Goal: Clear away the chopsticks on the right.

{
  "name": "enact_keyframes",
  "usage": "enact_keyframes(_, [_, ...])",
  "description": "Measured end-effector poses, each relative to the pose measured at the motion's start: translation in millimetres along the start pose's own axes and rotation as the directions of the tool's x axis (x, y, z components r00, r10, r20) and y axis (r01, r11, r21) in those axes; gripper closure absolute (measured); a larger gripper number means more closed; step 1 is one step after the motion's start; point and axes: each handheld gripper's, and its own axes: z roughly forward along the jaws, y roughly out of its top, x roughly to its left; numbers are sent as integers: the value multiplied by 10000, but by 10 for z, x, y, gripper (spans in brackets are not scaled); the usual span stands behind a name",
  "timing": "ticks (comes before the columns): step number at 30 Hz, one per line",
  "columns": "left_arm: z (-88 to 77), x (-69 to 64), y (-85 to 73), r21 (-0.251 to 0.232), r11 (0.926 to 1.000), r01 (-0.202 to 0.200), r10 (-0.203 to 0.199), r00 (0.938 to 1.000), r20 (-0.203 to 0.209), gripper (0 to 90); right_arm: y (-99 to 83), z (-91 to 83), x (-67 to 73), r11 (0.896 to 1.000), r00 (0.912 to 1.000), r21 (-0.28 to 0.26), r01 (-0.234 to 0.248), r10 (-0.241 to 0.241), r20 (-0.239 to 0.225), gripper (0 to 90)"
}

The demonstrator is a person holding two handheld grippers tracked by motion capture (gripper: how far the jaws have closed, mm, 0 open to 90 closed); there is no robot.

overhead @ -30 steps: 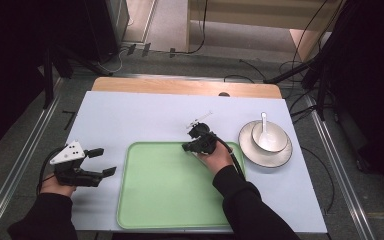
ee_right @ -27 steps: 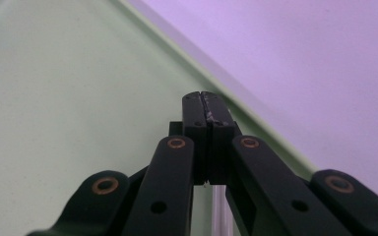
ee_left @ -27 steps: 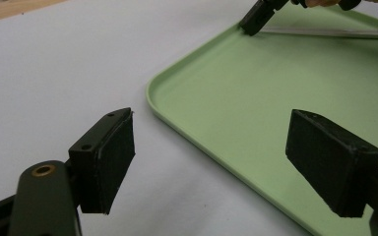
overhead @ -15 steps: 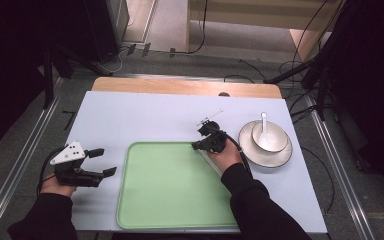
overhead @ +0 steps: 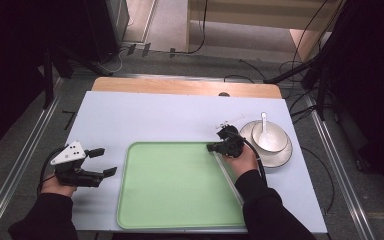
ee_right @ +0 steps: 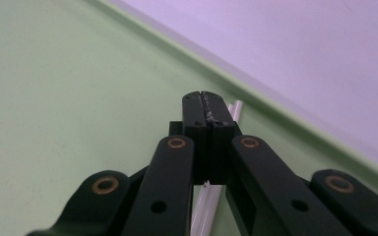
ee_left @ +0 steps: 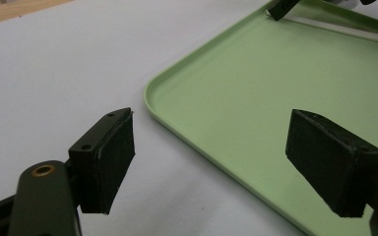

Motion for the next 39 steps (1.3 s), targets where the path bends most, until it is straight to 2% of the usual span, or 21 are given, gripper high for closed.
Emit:
enact_keyframes(7, [20, -6, 9, 44, 10000, -32, 31, 9999, 119, 187, -212, -148, -138, 9983, 9989, -434, -397, 409, 248, 900])
enact_keyframes(9, [28, -11, 15, 32, 10000, -29, 29, 9999, 140, 187, -242, -174, -160, 9983, 9988, -463, -359, 375, 331, 900])
enact_keyframes(13, [40, -8, 27, 19, 10000, -65, 64, 9997, 216, 187, -300, -233, -212, 9969, 9967, -512, -604, 630, 512, 900])
enact_keyframes(16, [50, 3, 36, -43, 10000, -39, 40, 9997, 222, 187, -344, -289, -250, 9955, 9957, -554, -765, 792, 486, 900])
enact_keyframes(18, [63, 7, 43, -47, 10000, -34, 35, 9997, 251, 187, -363, -338, -260, 9933, 9956, -760, -874, 896, 263, 900])
enact_keyframes(21, [84, 4, 59, 7, 9999, -143, 143, 9993, 353, 187, -363, -448, -225, 9925, 9967, -937, -779, 797, 153, 872])
enact_keyframes(24, [96, 1, 67, 23, 9999, -143, 142, 9992, 372, 187, -354, -574, -194, 9894, 9974, -1267, -711, 719, 20, 823])
enact_keyframes(27, [98, 13, 68, 15, 9999, -163, 162, 9991, 387, 187, -328, -695, -171, 9855, 9978, -1569, -645, 609, -274, 741])
enact_keyframes(34, [96, 15, 68, 19, 9999, -153, 152, 9992, 357, 187, -270, -933, -143, 9744, 9979, -2205, -437, 319, -570, 531])
enact_keyframes(37, [94, 14, 69, 12, 9999, -141, 141, 9993, 350, 187, -271, -1015, -144, 9688, 9993, -2472, -198, 114, -354, 450])
enact_keyframes(39, [95, 15, 69, 18, 9999, -150, 149, 9993, 352, 187, -276, -1065, -167, 9652, 9992, -2604, -231, 141, -364, 408])
